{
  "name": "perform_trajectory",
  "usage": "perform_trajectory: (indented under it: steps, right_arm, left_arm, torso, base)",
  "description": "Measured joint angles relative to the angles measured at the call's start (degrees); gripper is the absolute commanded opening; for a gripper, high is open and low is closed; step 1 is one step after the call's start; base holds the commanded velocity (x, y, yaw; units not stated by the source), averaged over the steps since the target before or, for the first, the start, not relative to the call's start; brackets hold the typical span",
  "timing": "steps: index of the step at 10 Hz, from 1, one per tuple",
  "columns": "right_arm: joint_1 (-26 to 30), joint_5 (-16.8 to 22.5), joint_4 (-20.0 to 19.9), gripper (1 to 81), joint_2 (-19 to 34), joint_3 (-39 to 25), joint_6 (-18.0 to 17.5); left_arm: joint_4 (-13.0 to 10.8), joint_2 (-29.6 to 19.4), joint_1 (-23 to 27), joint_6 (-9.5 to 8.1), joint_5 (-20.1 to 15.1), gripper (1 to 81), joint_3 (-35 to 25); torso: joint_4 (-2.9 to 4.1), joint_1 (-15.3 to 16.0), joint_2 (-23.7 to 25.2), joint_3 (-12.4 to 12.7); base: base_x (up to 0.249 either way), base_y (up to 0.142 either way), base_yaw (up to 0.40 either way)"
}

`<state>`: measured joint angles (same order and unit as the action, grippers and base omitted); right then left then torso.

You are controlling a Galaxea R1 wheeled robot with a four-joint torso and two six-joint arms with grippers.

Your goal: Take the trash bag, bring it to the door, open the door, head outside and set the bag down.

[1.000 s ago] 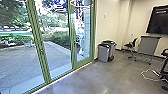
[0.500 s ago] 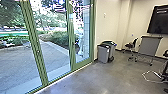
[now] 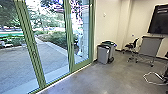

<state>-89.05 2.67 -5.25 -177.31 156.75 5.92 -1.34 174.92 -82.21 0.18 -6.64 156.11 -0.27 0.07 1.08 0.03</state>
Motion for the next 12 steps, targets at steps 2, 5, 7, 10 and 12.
perform_trajectory:
  steps: [2, 5, 7, 10, 12]
  right_arm:
    - [0.0, 0.0, 0.0, 81.1, 0.2, 0.0, 0.0]
    - [0.0, 0.0, 0.0, 81.1, 0.1, 0.0, 0.0]
    - [0.0, 0.0, 0.0, 81.1, 0.1, 0.0, 0.0]
    - [0.0, 0.0, 0.0, 81.1, 0.1, 0.0, 0.0]
    - [-0.1, 0.0, 0.0, 81.1, -0.2, 0.0, 0.0]
  left_arm:
    - [0.0, 0.2, 0.2, 0.02, 0.1, 1.0, -0.1]
    - [0.0, 0.0, 0.1, 0.0, 0.1, 1.0, 0.1]
    - [0.0, 0.0, 0.1, 0.0, 0.1, 1.0, 0.2]
    - [0.0, 0.1, 0.1, 0.02, 0.1, 1.0, 0.3]
    - [0.0, -0.2, 0.0, 0.02, 0.0, 1.0, 0.6]
  torso:
    - [0.0, 0.0, 0.0, 0.0]
    - [0.0, 0.0, 0.0, 0.0]
    - [0.0, 0.0, 0.0, 0.0]
    - [0.0, 0.0, 0.0, 0.0]
    - [0.0, 0.0, 0.0, 0.0]
  base:
    - [0.137, 0.0, 0.0]
    - [0.134, 0.0, 0.0]
    - [0.134, 0.0, 0.0]
    - [0.138, -0.025, 0.0]
    - [0.147, -0.085, 0.0]
